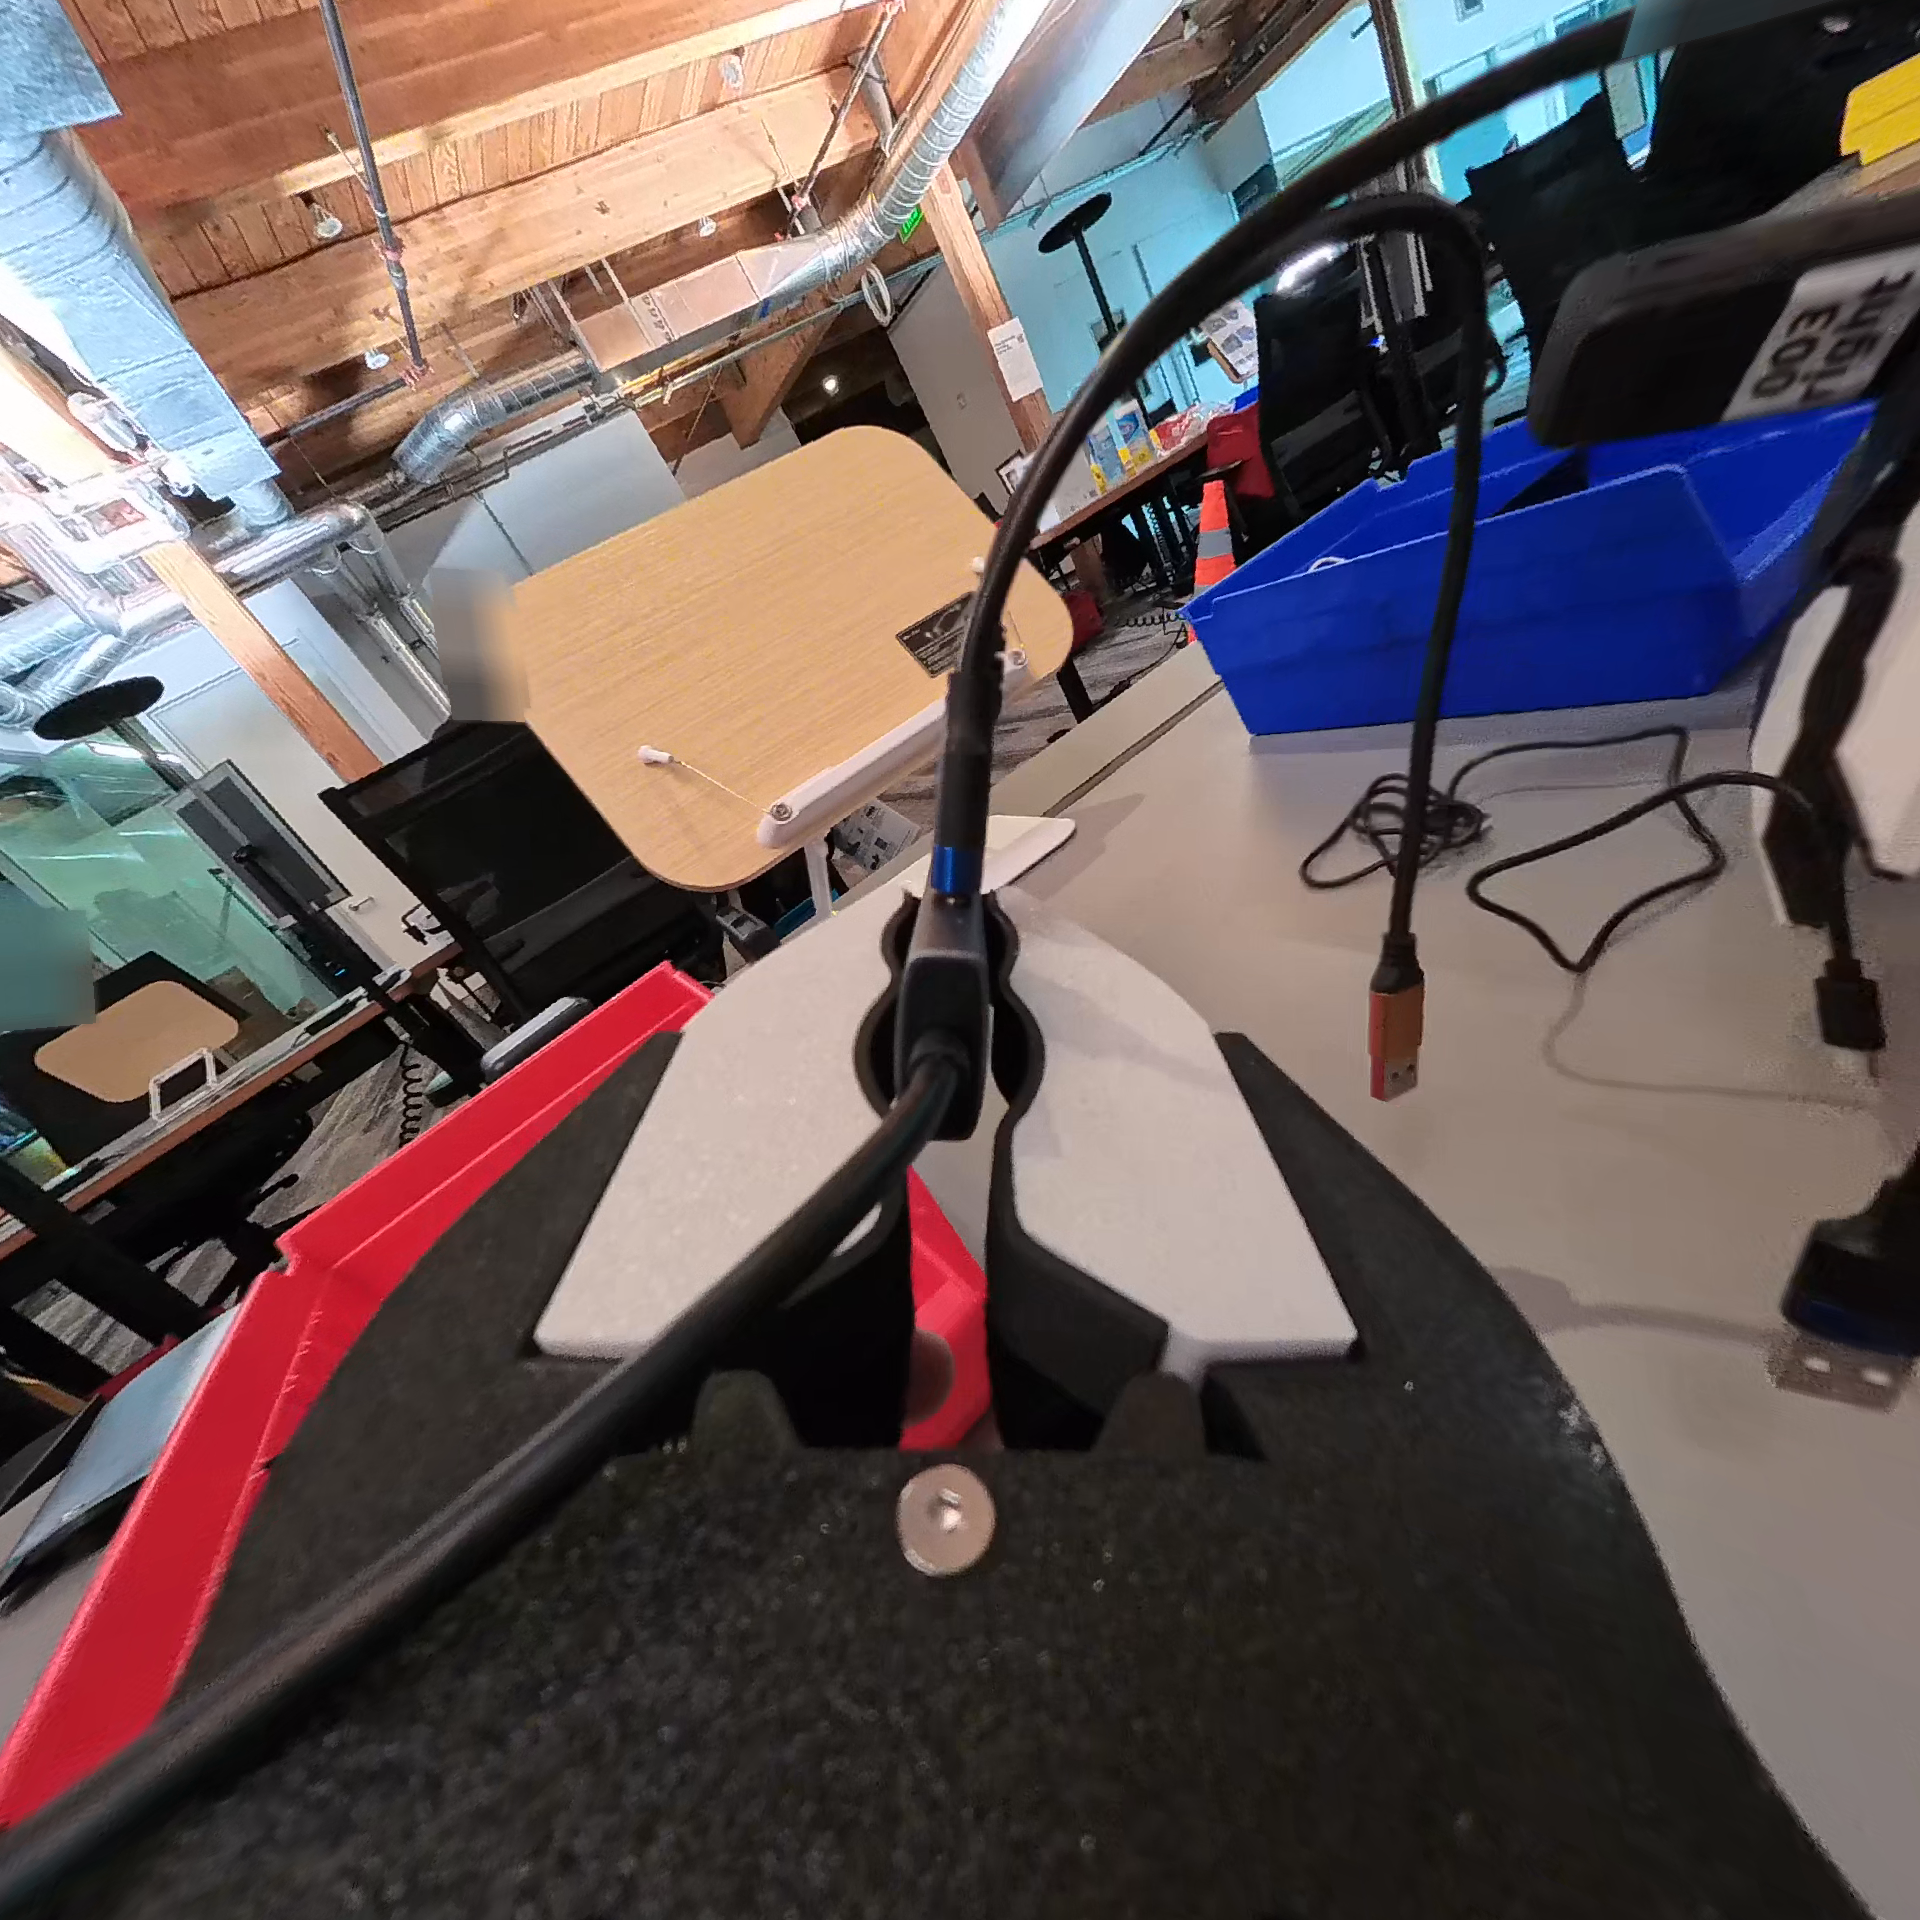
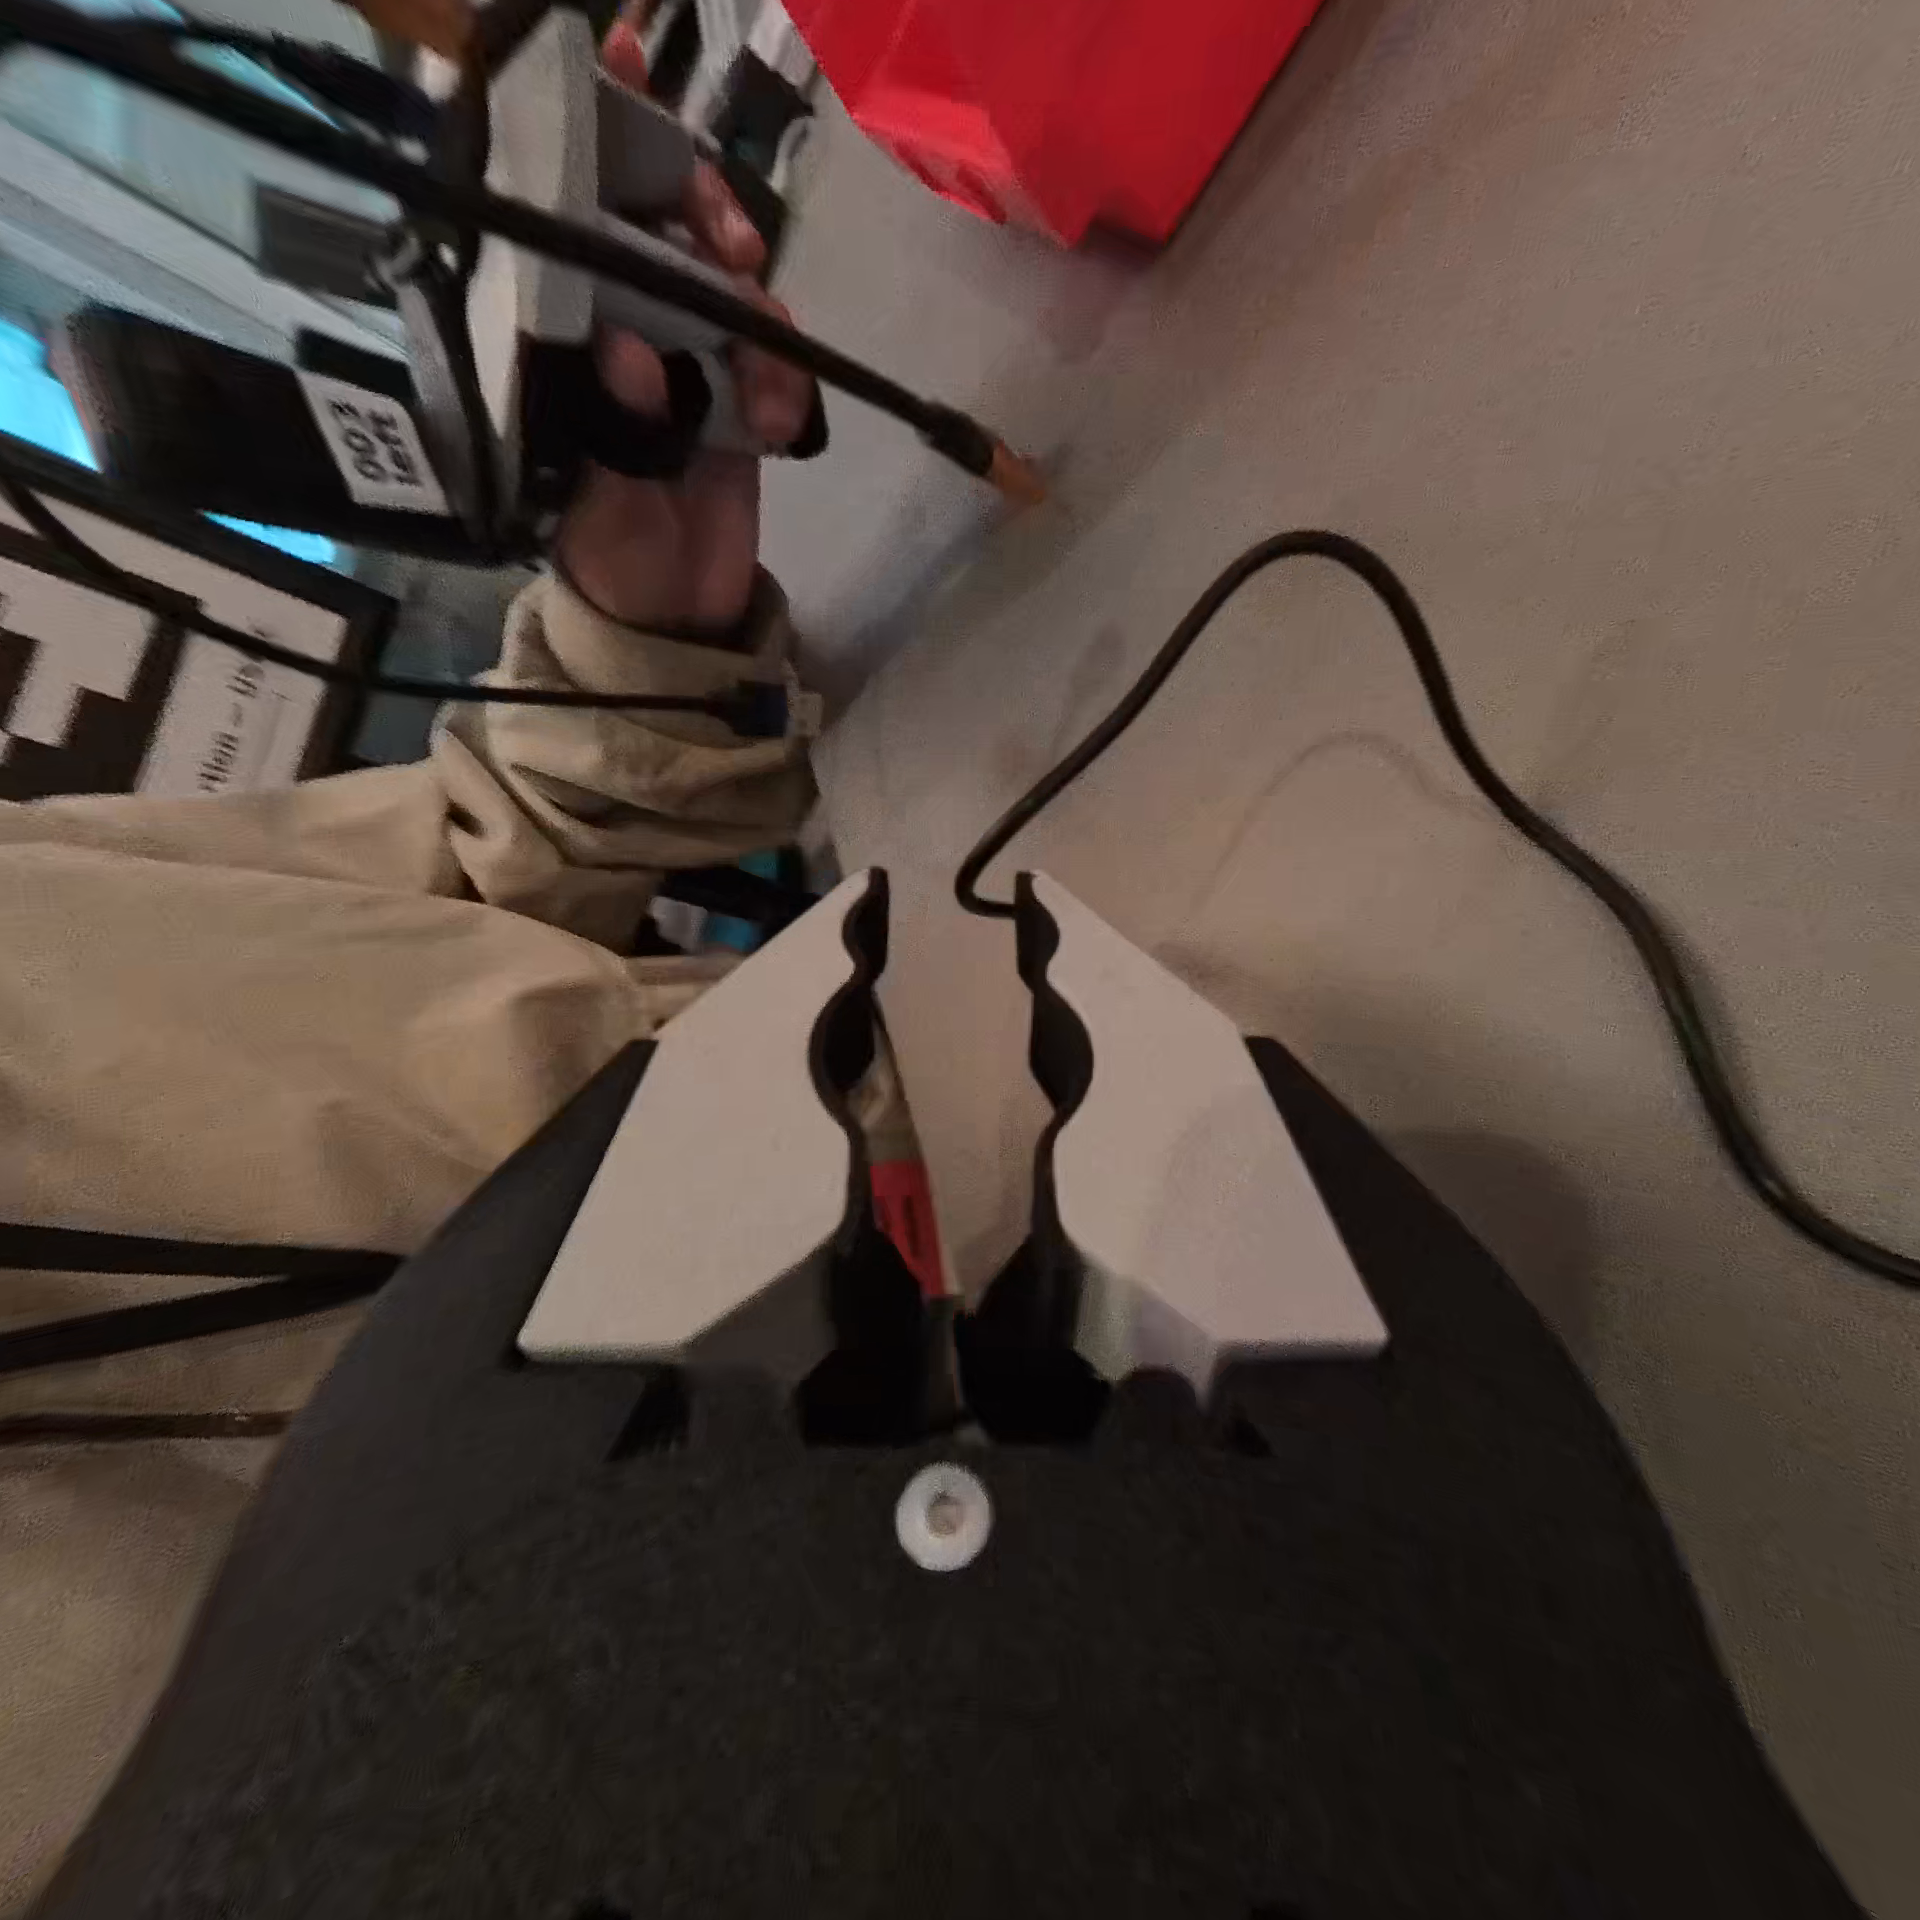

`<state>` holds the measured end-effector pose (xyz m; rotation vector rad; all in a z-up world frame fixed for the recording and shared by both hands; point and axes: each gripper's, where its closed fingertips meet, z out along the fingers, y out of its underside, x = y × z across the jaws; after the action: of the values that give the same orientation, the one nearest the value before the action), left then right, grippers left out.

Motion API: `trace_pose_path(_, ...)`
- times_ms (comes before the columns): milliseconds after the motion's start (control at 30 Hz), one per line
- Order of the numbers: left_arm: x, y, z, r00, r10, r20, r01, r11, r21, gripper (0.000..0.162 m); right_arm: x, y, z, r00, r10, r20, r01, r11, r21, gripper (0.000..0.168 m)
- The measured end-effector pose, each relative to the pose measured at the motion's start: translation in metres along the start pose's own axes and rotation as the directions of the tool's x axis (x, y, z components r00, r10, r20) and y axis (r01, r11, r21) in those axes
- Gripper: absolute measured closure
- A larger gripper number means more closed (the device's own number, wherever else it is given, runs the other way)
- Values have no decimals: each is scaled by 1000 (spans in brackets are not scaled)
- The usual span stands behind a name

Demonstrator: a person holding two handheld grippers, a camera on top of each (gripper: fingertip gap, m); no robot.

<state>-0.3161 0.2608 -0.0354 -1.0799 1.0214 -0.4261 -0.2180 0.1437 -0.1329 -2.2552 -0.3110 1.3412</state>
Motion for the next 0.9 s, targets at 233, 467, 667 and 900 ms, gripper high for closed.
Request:
trace_pose_path(233,0,3,0,1000,5,-5,-5,1000,-9,151,43,39,-37,829,-421,-368,287,885,-367,125)
trace_pose_path(467,3,3,1,1000,11,-14,-11,1000,-11,152,49,23,-107,656,-539,-528,364,839,-404,122)
trace_pose_path(667,5,3,3,1000,10,-19,-10,1000,-10,151,10,-14,-77,536,-754,-378,675,653,-344,130)
trace_pose_path(900,6,-1,1,999,26,-19,-26,1000,-2,152,80,-1,-54,422,-883,-205,670,456,-586,144)
